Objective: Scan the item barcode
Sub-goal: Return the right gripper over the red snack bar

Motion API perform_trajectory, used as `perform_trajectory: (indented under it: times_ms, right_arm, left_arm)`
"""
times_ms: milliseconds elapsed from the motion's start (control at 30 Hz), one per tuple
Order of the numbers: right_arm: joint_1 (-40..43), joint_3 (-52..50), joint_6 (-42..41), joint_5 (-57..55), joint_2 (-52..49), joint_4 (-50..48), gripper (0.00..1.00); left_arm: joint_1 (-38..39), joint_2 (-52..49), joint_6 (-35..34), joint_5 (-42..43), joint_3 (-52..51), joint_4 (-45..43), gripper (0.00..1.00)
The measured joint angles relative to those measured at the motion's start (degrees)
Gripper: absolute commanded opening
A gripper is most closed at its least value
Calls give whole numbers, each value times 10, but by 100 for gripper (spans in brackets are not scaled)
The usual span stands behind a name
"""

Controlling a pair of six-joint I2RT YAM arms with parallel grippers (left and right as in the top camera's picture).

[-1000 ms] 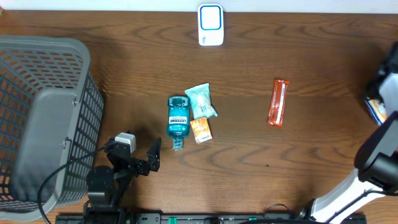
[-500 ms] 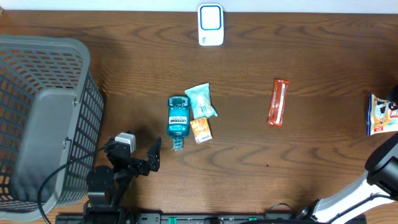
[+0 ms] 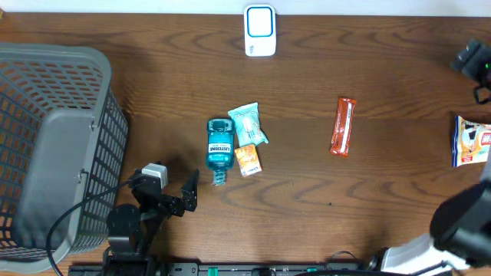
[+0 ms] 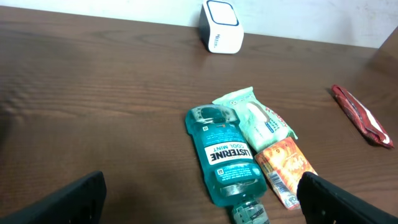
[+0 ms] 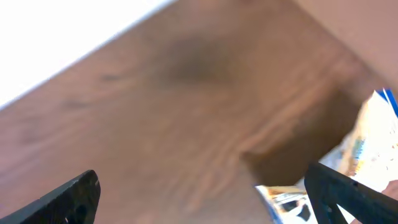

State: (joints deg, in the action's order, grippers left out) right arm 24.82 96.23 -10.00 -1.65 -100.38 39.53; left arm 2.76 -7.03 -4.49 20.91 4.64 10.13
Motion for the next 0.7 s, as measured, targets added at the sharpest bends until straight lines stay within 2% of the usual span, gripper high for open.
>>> perform_trajectory:
  times_ms: [333,533,700]
  right_arm:
    - [-65,11,-37,6,148,108,99]
    - [-121,12,-75,7,151,264,99]
    - [-170,-13,-93,6,139,297,99]
  left_arm:
    - [0,0,0,0,0,0,98]
    - [0,0,0,0,0,0,98]
    - [0,0,0,0,0,0,98]
